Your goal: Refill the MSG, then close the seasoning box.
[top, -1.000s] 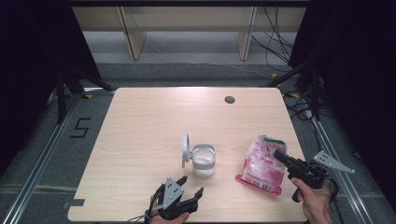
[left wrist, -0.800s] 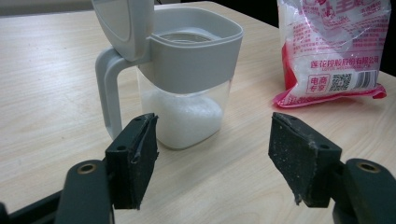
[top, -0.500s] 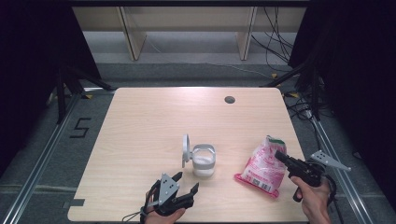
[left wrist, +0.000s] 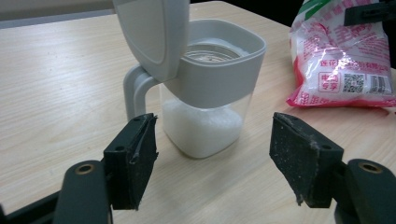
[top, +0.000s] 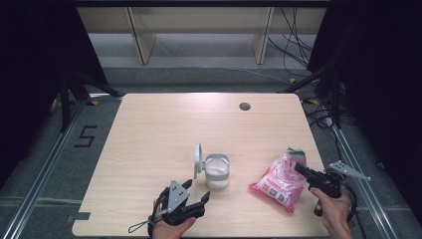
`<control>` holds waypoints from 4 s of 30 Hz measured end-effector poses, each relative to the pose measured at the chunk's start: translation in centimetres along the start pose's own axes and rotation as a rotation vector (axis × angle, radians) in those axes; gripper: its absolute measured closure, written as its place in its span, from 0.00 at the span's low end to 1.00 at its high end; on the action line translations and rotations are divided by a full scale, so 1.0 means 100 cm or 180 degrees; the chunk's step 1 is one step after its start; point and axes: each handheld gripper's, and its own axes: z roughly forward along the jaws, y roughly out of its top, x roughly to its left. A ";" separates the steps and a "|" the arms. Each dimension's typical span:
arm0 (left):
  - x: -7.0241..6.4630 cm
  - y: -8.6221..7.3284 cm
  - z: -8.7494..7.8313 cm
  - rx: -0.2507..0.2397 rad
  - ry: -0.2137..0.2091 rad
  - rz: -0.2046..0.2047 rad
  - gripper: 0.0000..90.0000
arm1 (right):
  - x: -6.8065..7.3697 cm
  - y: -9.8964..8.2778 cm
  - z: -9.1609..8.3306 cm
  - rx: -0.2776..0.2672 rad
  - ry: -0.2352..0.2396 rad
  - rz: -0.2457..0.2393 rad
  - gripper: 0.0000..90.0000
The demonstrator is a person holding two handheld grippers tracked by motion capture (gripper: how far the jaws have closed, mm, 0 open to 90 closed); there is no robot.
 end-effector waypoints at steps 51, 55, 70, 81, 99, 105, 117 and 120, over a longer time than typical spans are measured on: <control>0.050 0.013 -0.008 0.0227 0.0094 0.0021 0.41 | 0.016 -0.010 -0.049 -0.0100 -0.0411 0.0029 0.64; 0.053 0.014 -0.010 0.0191 0.0104 -0.0019 0.44 | 0.022 -0.013 -0.048 -0.0098 -0.0385 -0.0063 0.62; 0.055 0.027 -0.010 0.0082 0.0022 0.0378 0.80 | 0.044 -0.019 -0.046 0.0047 -0.0210 -0.0348 0.58; 0.059 0.038 -0.011 0.0064 -0.0007 0.0539 0.99 | 0.051 -0.022 -0.048 0.0054 -0.0213 -0.0425 0.58; 0.066 0.051 -0.007 0.0012 -0.0082 0.0680 0.99 | 0.057 -0.024 -0.050 0.0144 0.0019 -0.0425 0.58; 0.065 0.055 -0.006 0.0026 -0.0033 0.0733 0.99 | 0.061 -0.026 -0.048 0.0052 -0.0130 -0.0520 0.56; 0.057 0.067 -0.002 0.0006 -0.0131 0.0768 0.99 | 0.066 -0.029 -0.049 0.0083 -0.0062 -0.0543 0.54; 0.054 0.068 0.000 0.0001 -0.0151 0.0770 0.99 | 0.069 -0.030 -0.049 0.0132 -0.0048 -0.0405 0.54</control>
